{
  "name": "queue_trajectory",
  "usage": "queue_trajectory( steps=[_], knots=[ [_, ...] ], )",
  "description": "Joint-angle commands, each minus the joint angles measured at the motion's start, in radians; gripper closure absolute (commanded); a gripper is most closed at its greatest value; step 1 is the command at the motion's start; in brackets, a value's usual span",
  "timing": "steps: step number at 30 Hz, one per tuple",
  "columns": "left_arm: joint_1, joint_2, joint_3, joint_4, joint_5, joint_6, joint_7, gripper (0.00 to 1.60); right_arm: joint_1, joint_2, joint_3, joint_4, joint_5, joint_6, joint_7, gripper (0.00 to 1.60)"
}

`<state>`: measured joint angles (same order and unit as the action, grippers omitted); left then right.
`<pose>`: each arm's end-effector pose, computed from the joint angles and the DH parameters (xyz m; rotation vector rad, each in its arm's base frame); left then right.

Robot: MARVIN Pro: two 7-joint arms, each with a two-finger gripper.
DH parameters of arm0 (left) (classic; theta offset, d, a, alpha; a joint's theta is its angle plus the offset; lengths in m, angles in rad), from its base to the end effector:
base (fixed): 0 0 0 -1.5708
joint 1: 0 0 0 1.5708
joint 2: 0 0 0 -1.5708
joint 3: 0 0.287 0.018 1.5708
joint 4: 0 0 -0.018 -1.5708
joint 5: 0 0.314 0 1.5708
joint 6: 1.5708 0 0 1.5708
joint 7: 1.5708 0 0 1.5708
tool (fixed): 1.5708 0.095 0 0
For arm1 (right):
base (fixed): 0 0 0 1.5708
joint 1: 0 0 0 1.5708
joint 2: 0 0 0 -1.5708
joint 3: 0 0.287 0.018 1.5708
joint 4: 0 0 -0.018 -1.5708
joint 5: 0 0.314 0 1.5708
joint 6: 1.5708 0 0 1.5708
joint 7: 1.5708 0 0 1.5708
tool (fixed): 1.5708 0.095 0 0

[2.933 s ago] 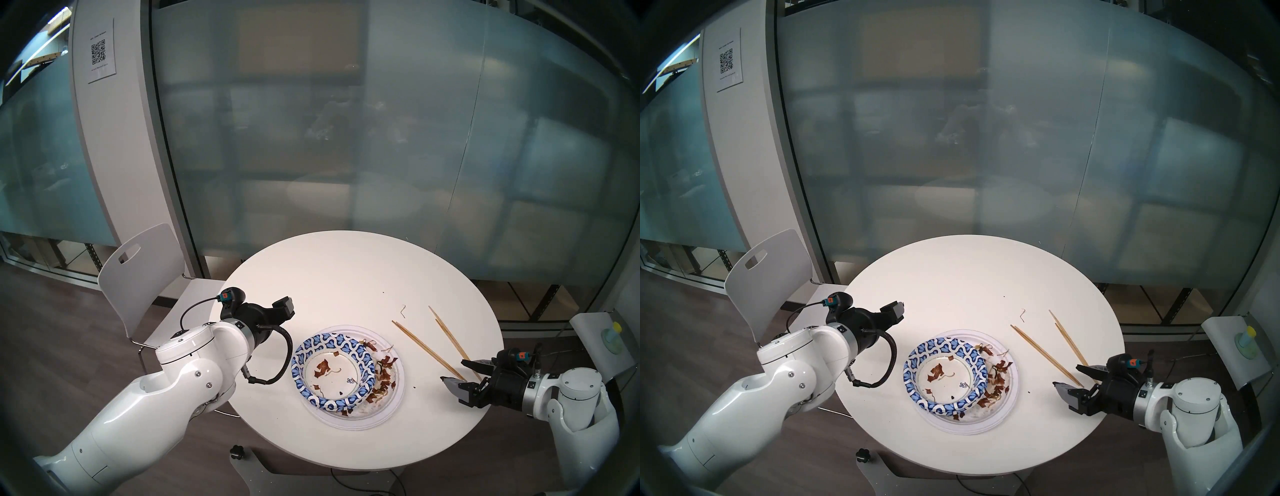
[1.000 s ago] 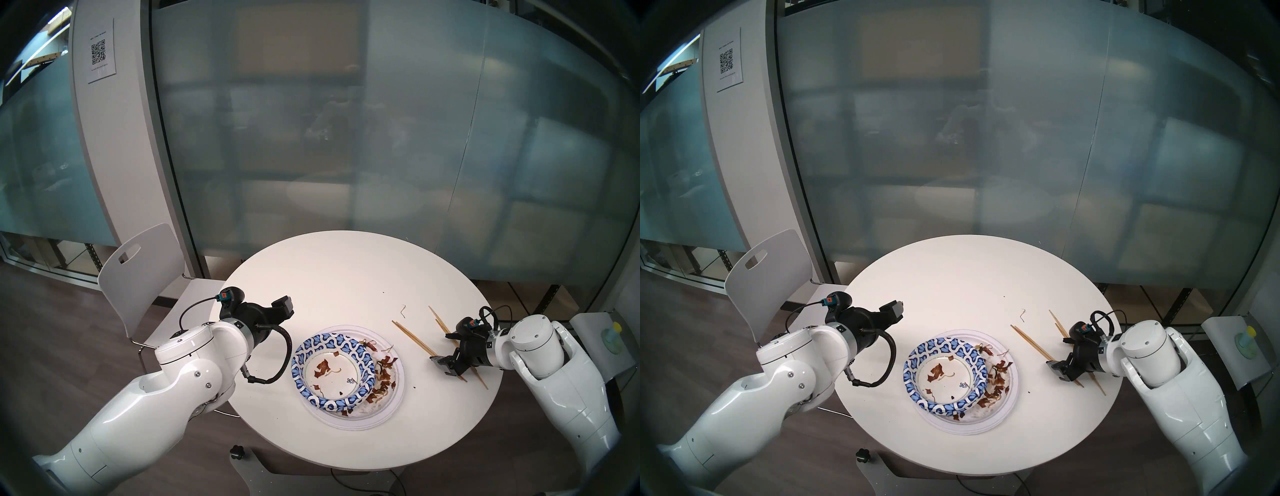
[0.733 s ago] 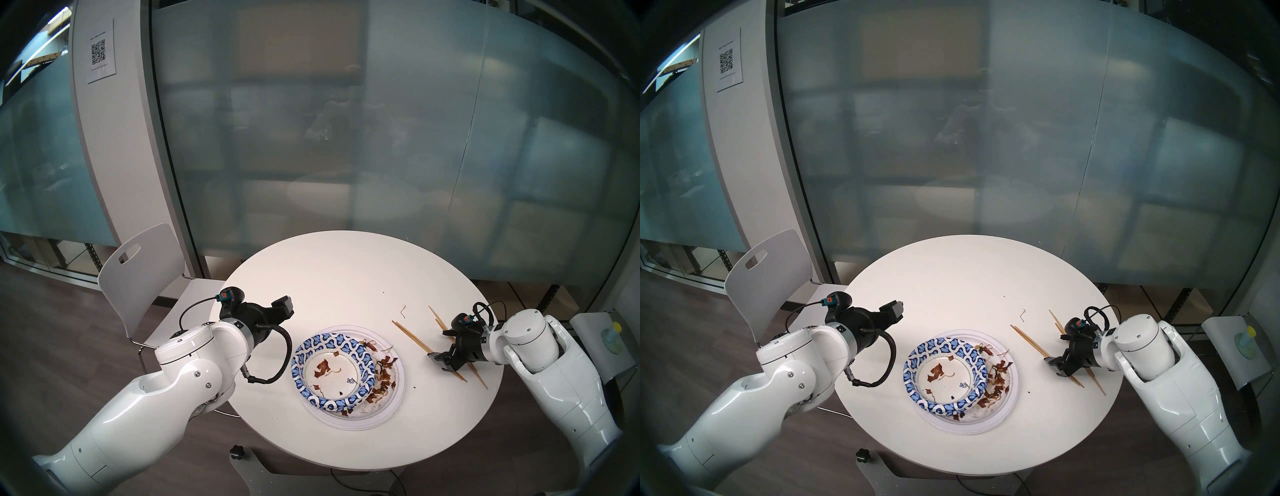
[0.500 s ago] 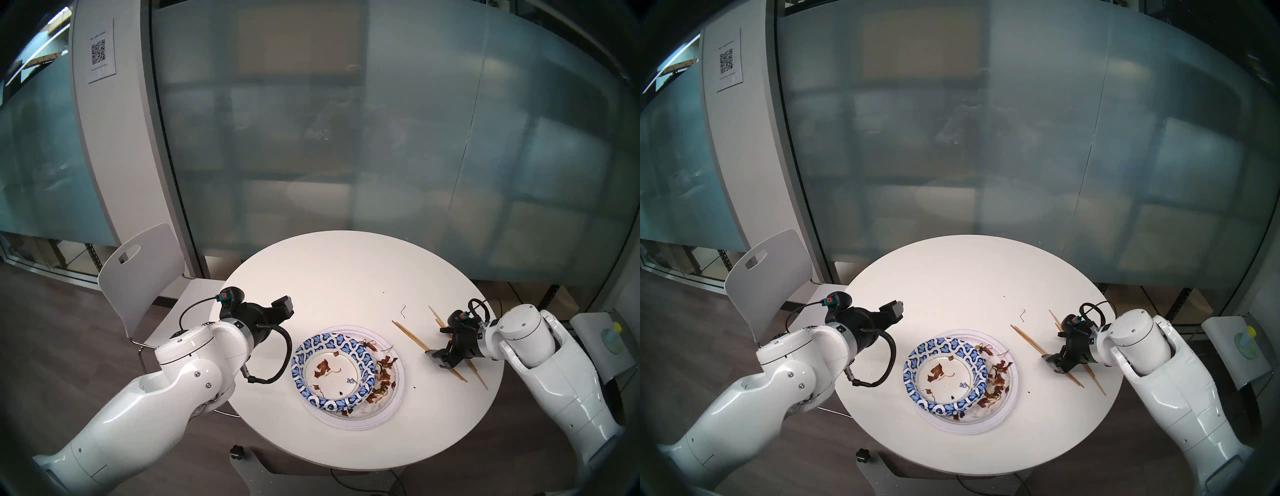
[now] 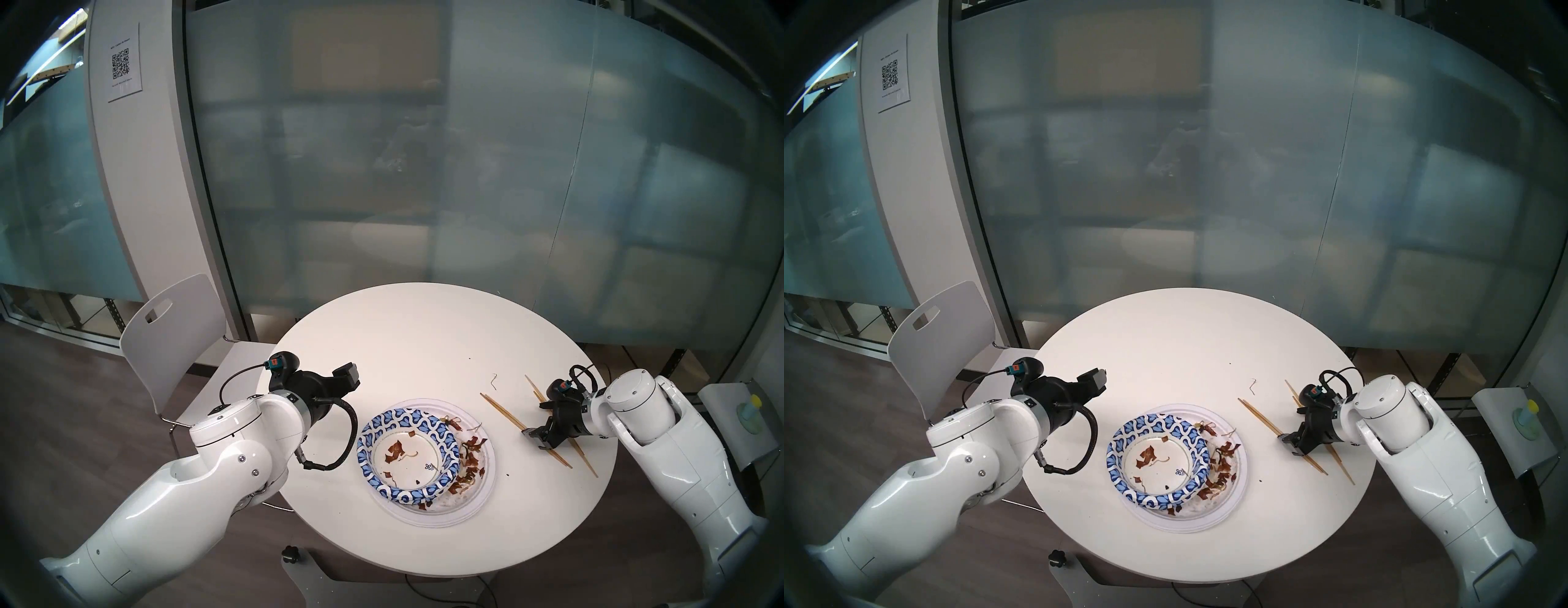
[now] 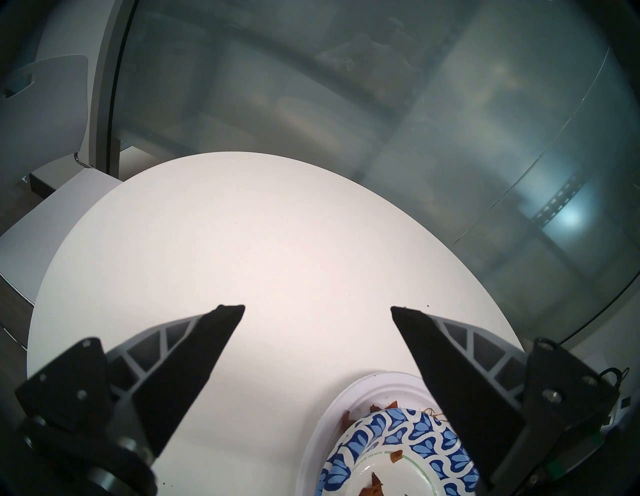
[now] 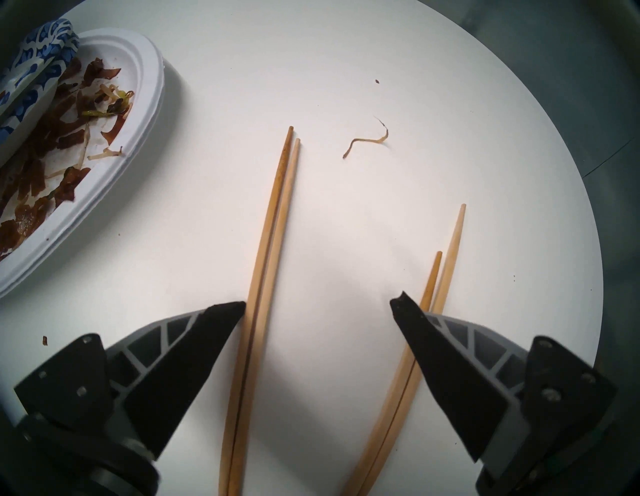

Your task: Stack the plates into one stack

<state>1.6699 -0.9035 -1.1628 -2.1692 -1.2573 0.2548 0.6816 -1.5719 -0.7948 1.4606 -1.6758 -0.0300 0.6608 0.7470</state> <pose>0.3293 -0.0340 -0.2343 2.3222 0.3399 1.3756 0.3819 -0.1420 -0.2963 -2.7400 -1.1758 -0.9861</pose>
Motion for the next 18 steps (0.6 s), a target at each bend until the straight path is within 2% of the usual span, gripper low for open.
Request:
queue_trajectory(
  steps=[1,8,11,18],
  knots=[
    [-0.006,-0.003,-0.005,-0.020,0.001,-0.003,0.002,0.00,-0.022,-0.004,0.056,-0.045,0.025,0.025,-0.013,0.00],
    [-0.006,-0.002,-0.005,-0.020,0.001,-0.004,0.002,0.00,-0.101,0.003,0.116,-0.074,0.041,0.027,-0.023,0.00],
    [-0.006,-0.002,-0.005,-0.020,0.001,-0.004,0.002,0.00,-0.128,-0.014,0.148,-0.086,0.059,0.005,-0.030,0.00],
    [-0.006,-0.002,-0.004,-0.020,0.001,-0.004,0.002,0.00,-0.125,-0.028,0.146,-0.115,0.070,0.003,-0.027,0.00]
  ],
)
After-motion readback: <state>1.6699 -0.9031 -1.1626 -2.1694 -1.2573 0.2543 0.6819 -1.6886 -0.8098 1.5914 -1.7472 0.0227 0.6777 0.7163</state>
